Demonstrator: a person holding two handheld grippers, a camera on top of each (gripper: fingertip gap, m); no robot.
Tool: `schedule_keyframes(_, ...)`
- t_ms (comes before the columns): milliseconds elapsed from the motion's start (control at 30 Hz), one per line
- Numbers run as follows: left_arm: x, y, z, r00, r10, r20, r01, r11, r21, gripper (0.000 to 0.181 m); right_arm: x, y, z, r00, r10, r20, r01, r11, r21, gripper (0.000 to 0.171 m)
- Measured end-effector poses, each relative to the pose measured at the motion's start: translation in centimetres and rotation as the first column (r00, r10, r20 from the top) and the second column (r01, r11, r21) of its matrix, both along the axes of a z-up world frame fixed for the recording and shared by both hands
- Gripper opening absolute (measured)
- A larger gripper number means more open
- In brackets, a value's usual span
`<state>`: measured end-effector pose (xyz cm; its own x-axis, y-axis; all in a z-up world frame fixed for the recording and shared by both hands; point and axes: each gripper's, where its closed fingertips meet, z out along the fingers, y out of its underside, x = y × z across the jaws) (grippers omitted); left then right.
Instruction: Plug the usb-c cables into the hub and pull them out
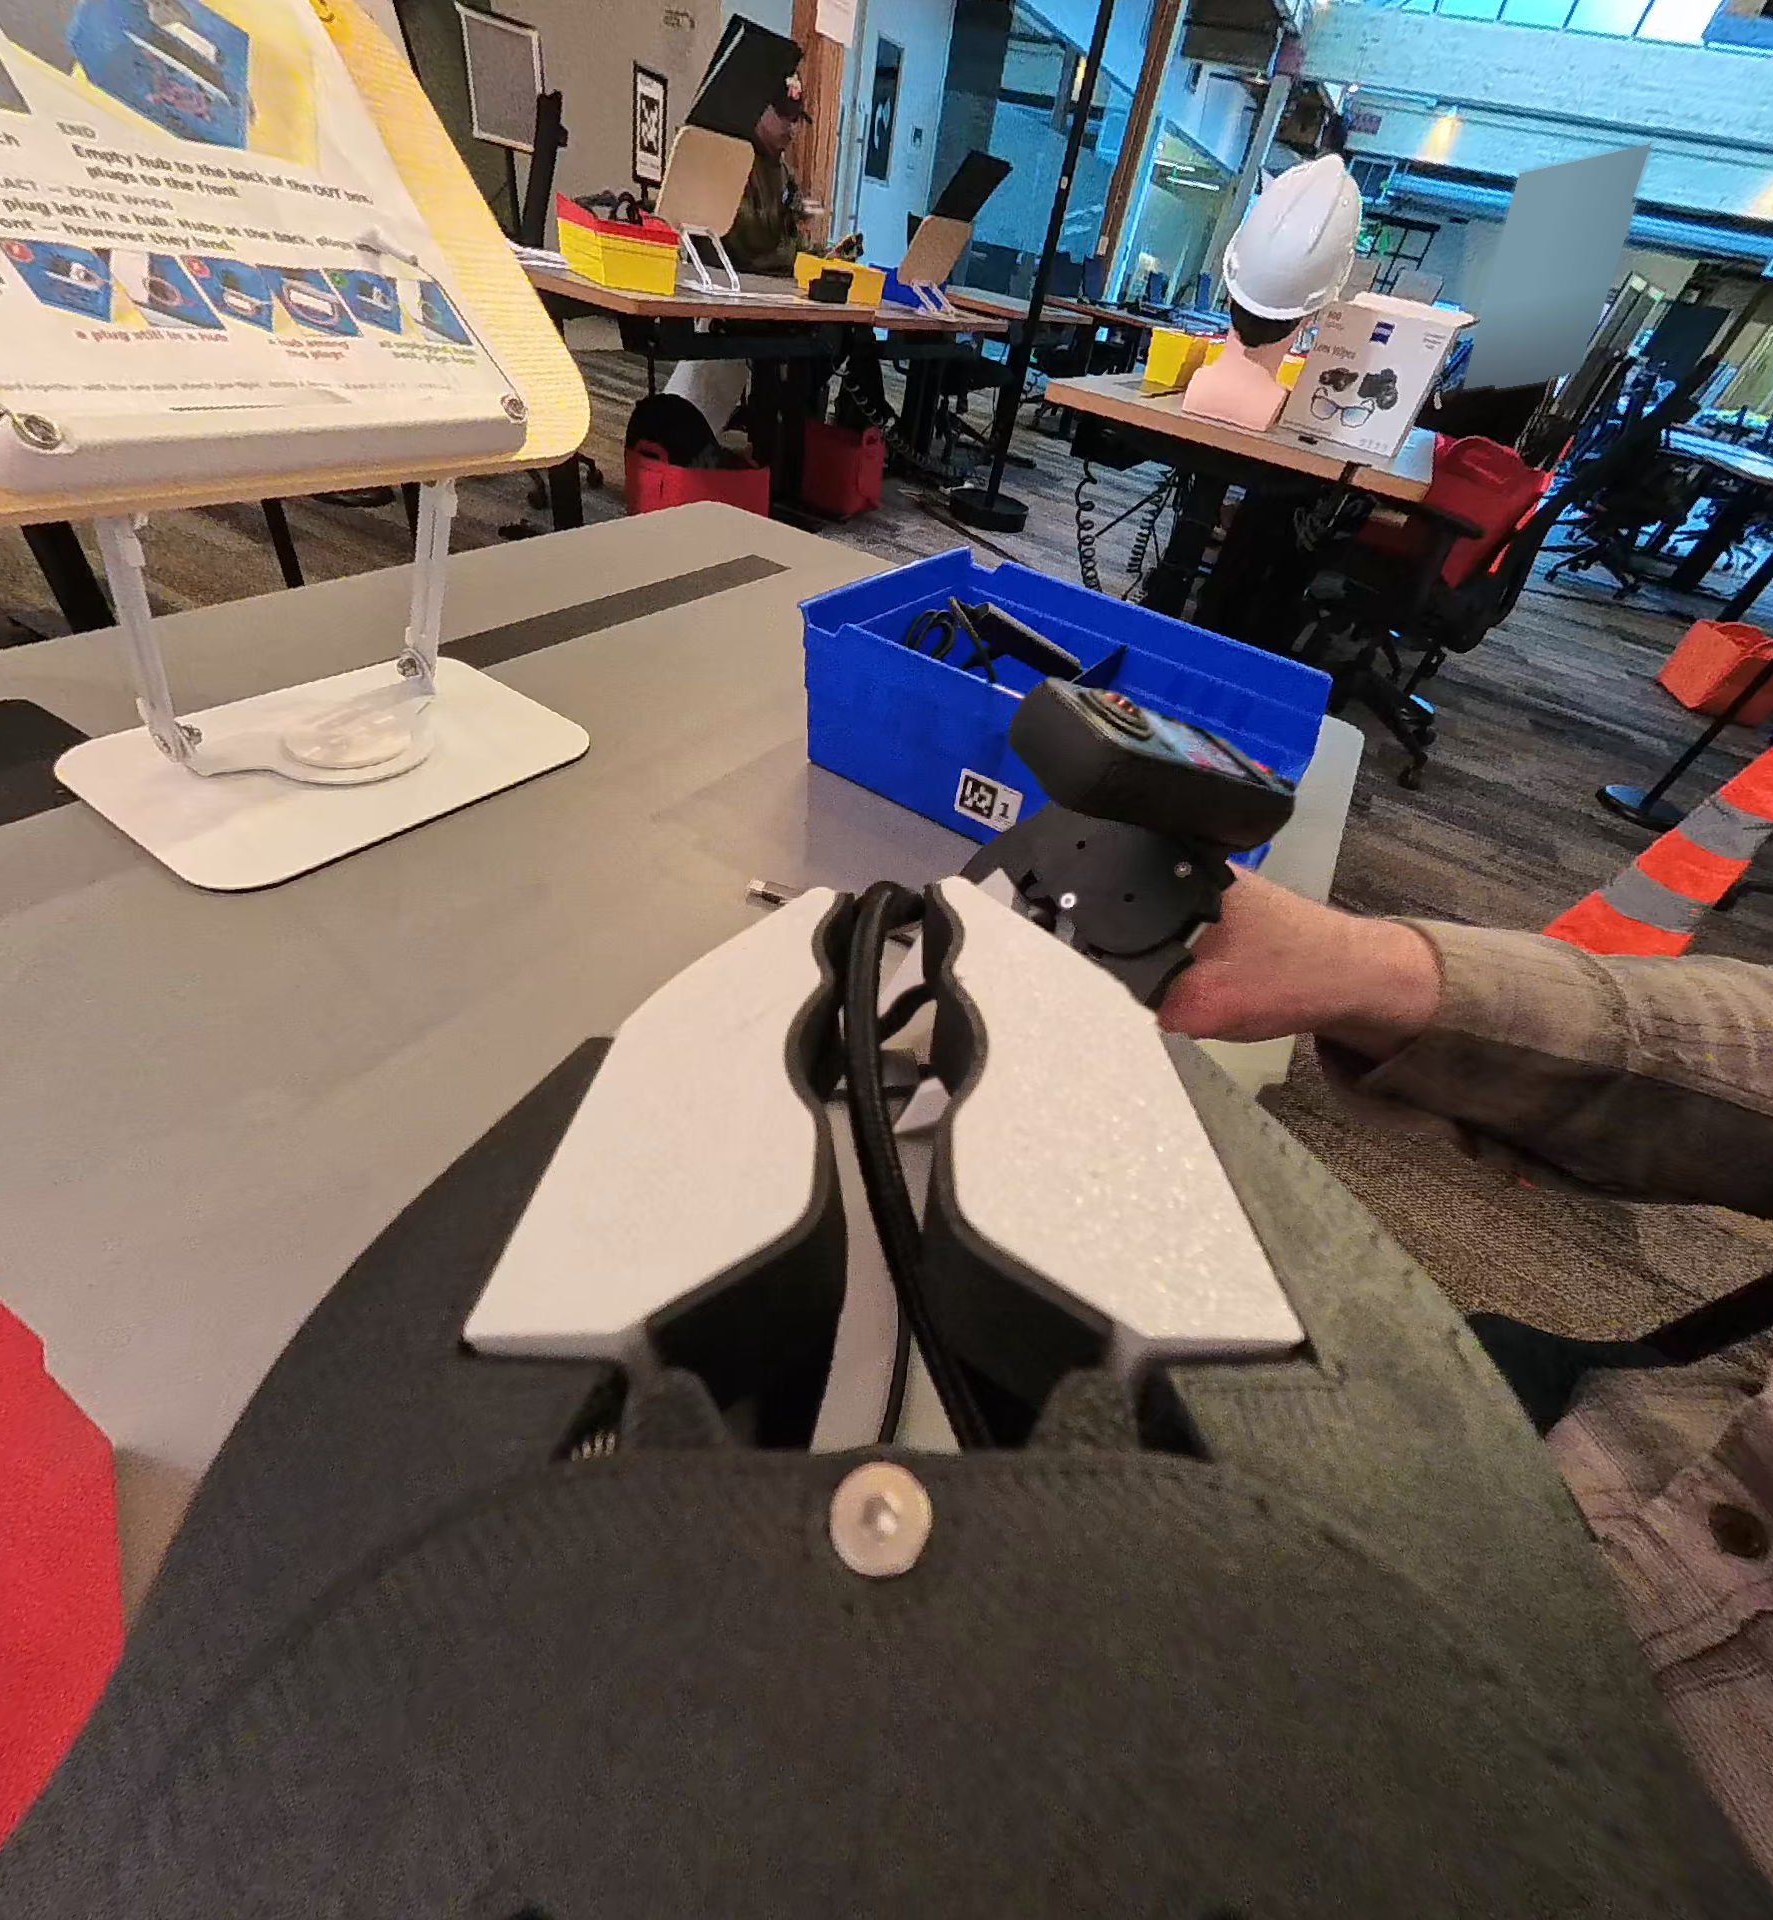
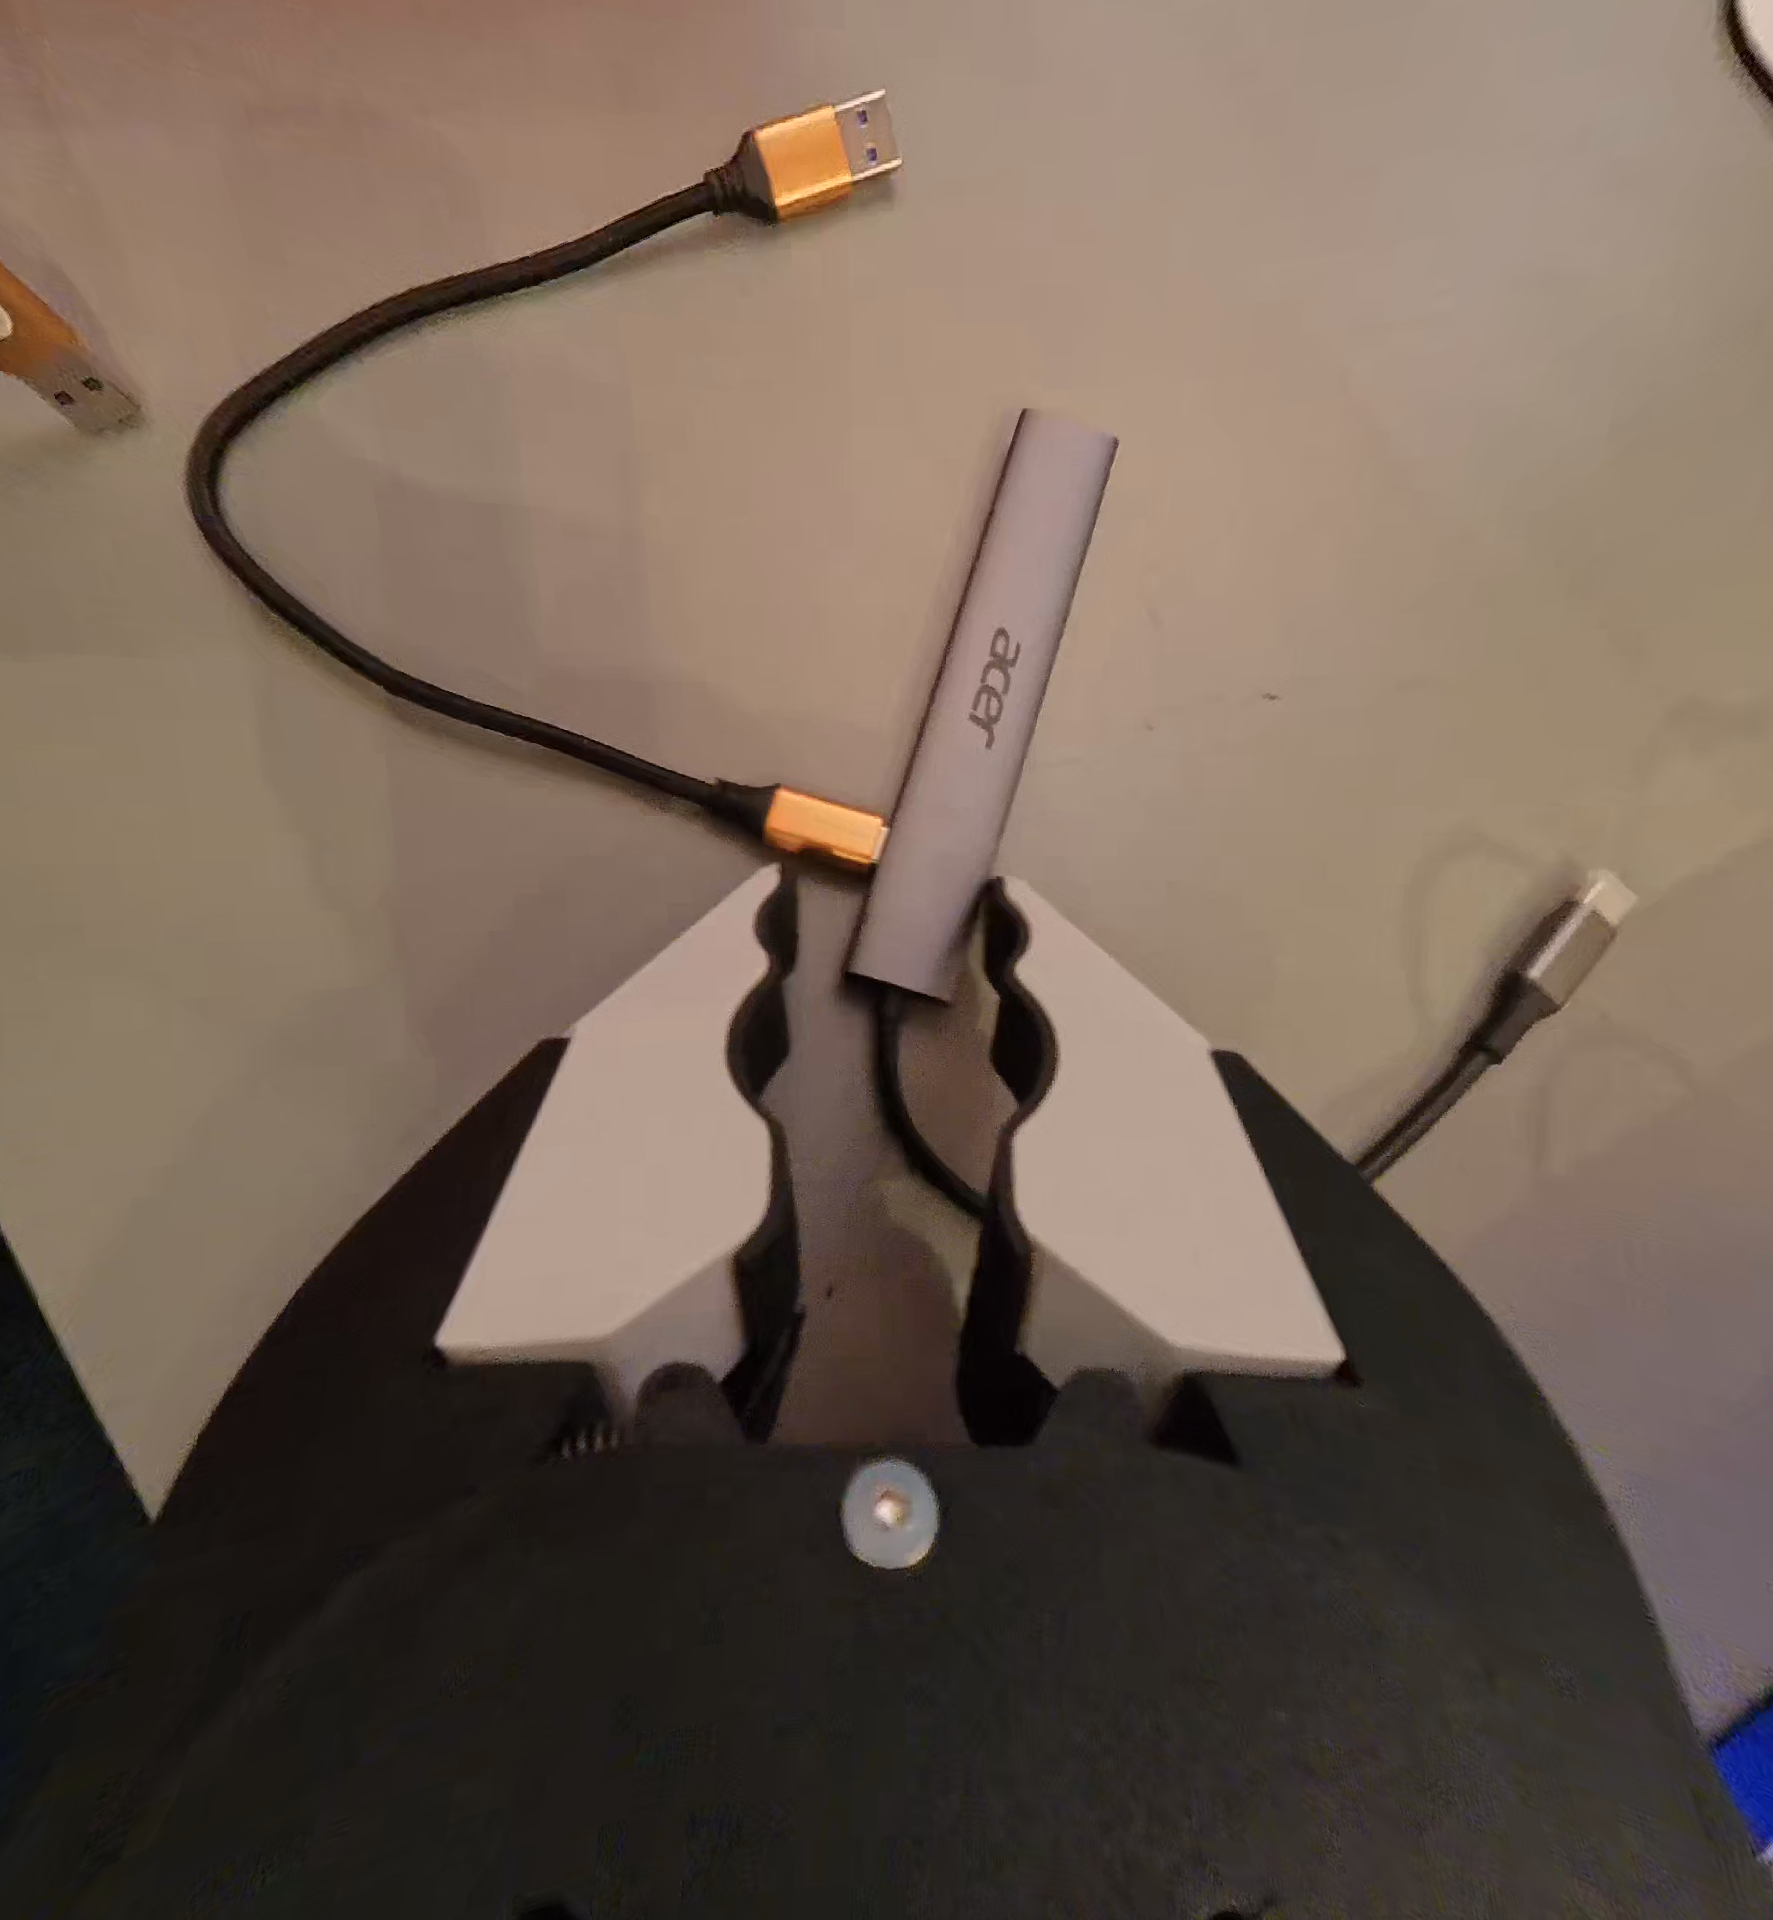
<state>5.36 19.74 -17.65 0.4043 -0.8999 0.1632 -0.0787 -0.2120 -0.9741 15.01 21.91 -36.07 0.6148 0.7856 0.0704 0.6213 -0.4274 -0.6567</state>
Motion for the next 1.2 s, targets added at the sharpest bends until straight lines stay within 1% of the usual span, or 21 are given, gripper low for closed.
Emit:
schedule_keyframes(33,0.0,0.0,-0.1,1.0,0.001,0.0,-0.001,1.0,-0.001,0.011,0.0,0.2,0.0,1.0,0.003,-0.003,-0.003,1.0,0.012,0.021)
schedule_keyframes(133,-0.1,0.1,-0.1,1.0,0.005,0.006,-0.005,1.0,-0.002,0.011,-0.1,0.4,0.0,0.999,-0.005,-0.042,0.005,1.0,-0.005,0.02)
schedule_keyframes(300,0.1,0.2,-0.4,1.0,0.01,-0.002,-0.01,1.0,0.006,0.011,-0.3,0.5,0.7,0.975,-0.058,-0.213,0.043,0.996,-0.074,0.02)
schedule_keyframes(400,0.3,0.3,-0.6,1.0,0.016,-0.009,-0.016,1.0,0.011,0.011,-0.7,0.4,2.2,0.934,-0.084,-0.346,0.045,0.992,-0.121,0.02)
schedule_keyframes(600,1.2,0.4,-1.0,0.999,0.009,-0.042,-0.008,1.0,0.029,0.012,-1.1,0.2,4.3,0.865,-0.109,-0.49,0.021,0.983,-0.182,0.02)
schedule_keyframes(733,2.0,0.6,-1.4,0.998,0.006,-0.065,-0.003,0.999,0.044,0.012,-1.4,-0.1,5.7,0.841,-0.101,-0.531,-0.003,0.982,-0.191,0.02)
schedule_keyframes(1000,3.5,1.2,-3.3,0.991,0.008,-0.134,0.002,0.998,0.069,0.012,-2.1,-0.8,8.6,0.825,-0.051,-0.563,-0.064,0.981,-0.182,0.02)
schedule_keyframes(1200,4.0,1.7,-3.9,0.991,0.03,-0.132,-0.019,0.996,0.083,0.012,-2.4,-1.0,9.9,0.815,-0.037,-0.579,-0.078,0.982,-0.173,0.02)
